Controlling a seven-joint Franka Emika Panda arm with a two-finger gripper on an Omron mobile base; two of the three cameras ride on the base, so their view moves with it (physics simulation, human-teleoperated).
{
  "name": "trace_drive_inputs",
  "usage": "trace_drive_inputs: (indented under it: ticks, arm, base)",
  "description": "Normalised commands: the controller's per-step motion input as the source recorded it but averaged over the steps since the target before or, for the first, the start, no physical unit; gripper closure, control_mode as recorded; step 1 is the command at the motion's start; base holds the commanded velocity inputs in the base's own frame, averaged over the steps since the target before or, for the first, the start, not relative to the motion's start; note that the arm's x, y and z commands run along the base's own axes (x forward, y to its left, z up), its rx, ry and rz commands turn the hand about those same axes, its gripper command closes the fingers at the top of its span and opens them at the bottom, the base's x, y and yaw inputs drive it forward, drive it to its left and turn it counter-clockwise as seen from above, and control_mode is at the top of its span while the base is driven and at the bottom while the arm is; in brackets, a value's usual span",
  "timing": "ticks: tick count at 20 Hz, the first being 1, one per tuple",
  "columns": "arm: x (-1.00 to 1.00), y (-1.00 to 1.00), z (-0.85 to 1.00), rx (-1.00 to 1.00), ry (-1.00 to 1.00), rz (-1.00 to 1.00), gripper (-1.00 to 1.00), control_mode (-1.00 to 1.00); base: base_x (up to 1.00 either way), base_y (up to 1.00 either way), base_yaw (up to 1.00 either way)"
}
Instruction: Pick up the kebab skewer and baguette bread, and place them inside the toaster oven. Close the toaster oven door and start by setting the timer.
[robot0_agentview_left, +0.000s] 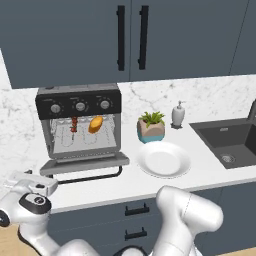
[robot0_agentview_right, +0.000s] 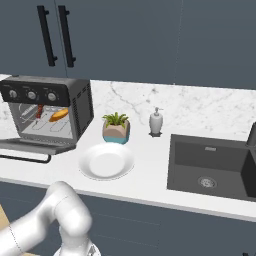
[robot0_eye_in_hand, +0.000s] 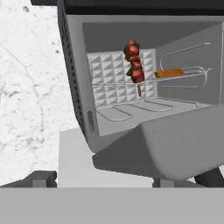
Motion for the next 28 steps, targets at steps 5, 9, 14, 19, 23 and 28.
trace_drive_inputs:
  ticks: [5,9,14,19,23,28]
  arm:
    - [0.20,-0.35,0.60,0.04,0.00,-0.07,-1.00,-1.00]
    - [0.29,-0.35,0.53,0.04,0.00,-0.07,-1.00,-1.00]
    - [0.39,-0.33,0.47,0.04,-0.01,-0.07,-1.00,-1.00]
    - [0.54,-0.29,0.45,0.04,-0.01,-0.07,-1.00,-1.00]
    - [0.73,-0.28,0.38,0.07,-0.05,-0.04,-1.00,-1.00]
    - [0.86,-0.20,0.25,0.06,-0.09,-0.01,-1.00,-1.00]
  base:
    - [0.00,0.00,0.00]
    - [0.00,0.00,0.00]
    - [0.00,0.00,0.00]
    - [0.00,0.00,0.00]
    - [0.00,0.00,0.00]
    - [0.00,0.00,0.00]
